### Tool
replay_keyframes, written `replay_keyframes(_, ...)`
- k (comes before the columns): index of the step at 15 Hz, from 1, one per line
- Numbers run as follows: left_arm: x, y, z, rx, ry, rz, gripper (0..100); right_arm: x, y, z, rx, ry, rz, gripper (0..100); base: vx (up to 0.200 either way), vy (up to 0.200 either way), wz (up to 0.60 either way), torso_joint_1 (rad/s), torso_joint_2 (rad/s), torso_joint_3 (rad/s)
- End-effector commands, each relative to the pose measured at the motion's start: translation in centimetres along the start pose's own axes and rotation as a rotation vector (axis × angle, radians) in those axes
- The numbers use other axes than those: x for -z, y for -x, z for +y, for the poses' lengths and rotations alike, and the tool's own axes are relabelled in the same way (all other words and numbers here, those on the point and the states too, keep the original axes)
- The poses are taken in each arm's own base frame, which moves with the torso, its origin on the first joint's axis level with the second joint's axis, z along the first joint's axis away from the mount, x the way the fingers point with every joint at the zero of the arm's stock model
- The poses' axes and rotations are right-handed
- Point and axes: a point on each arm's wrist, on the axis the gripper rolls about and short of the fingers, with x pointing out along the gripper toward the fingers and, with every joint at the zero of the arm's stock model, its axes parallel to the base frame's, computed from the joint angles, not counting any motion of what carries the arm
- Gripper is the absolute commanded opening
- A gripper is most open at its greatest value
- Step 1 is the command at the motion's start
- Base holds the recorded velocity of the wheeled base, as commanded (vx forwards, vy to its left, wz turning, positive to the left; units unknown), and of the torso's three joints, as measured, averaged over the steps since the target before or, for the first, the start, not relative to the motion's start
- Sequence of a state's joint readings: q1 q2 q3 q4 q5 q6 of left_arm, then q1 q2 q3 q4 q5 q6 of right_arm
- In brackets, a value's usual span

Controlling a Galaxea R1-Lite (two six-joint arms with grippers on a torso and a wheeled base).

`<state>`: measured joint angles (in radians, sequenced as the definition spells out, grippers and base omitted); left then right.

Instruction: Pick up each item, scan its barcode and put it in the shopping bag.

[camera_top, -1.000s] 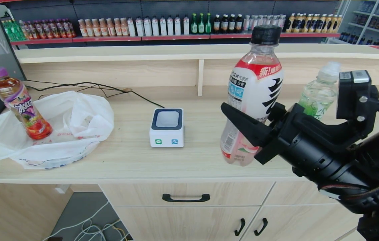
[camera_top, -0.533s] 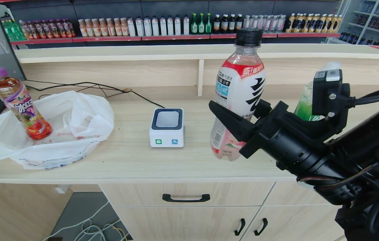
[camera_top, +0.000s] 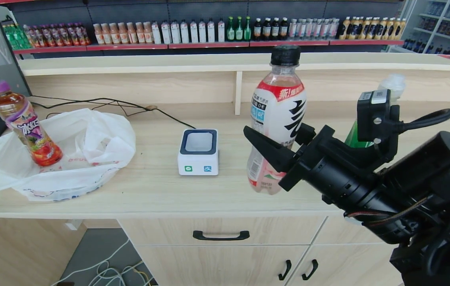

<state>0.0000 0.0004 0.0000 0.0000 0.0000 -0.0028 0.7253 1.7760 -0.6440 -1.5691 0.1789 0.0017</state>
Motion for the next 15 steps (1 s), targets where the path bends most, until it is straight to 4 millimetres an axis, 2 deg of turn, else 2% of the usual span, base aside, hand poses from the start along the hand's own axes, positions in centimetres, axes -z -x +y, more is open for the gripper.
replay_keyframes(1,0.00,0.00,0.00,0.000,0.000,0.000,100,0.10,0.04,0.02,-0.001,0.000,0.003,0,0.000,0.200,0.00,-0.012,0.00,0.002)
replay_keyframes(15,0.00,0.00,0.00,0.000,0.002,0.000,100,0.62,-0.20,0.25,0.012,-0.007,0.014,0,0.000,0.200,0.00,0.003,0.00,0.003)
